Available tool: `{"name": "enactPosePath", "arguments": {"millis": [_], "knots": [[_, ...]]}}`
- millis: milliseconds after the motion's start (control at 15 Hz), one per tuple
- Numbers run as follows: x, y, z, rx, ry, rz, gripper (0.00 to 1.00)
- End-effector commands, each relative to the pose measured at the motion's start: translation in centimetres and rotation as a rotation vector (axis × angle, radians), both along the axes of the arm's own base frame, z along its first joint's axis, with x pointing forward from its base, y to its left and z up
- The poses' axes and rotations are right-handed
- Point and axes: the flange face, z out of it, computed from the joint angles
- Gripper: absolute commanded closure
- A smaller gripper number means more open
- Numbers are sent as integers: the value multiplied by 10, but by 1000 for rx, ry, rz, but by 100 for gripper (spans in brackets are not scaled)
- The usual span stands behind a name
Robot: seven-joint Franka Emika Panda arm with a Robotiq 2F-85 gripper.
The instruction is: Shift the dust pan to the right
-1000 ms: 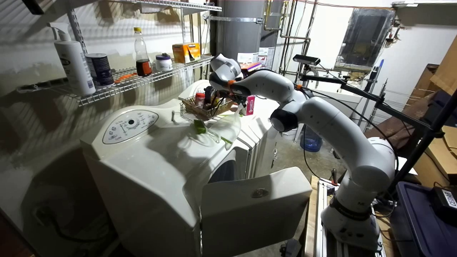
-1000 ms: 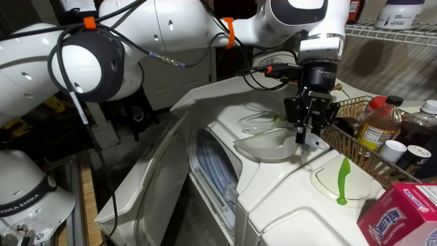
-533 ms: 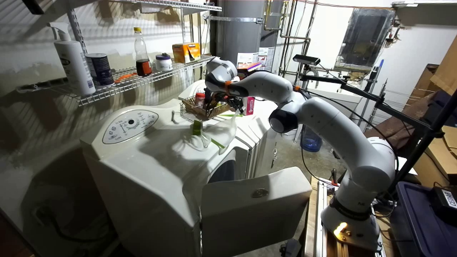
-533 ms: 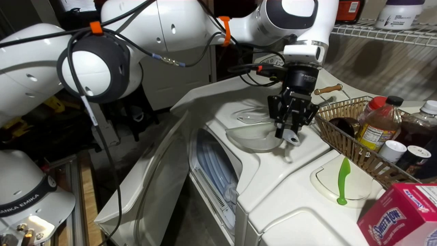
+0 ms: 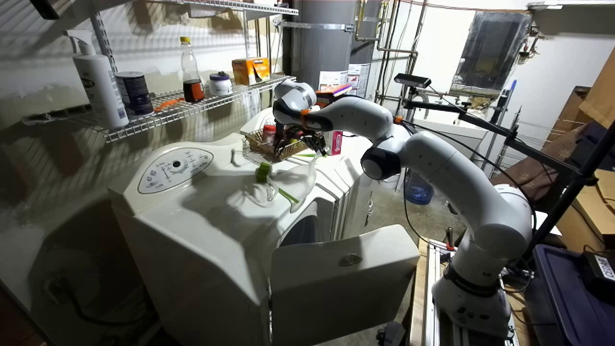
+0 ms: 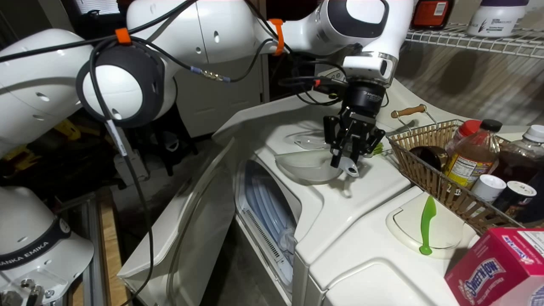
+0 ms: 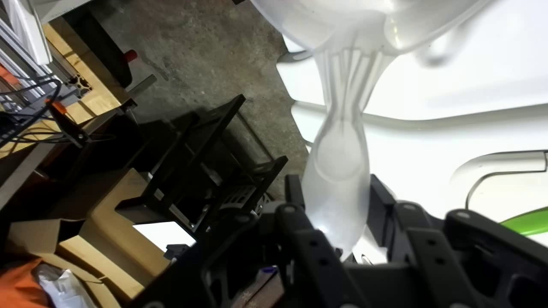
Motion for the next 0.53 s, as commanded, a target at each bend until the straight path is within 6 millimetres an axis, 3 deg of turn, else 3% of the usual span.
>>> {"name": "enactPosePath", "arguments": {"millis": [0, 67, 467], "knots": [[0, 0, 1, 1, 0, -1, 62], [0, 0, 1, 1, 0, -1, 87], [-11, -34, -13, -46, -23, -116, 87]]}}
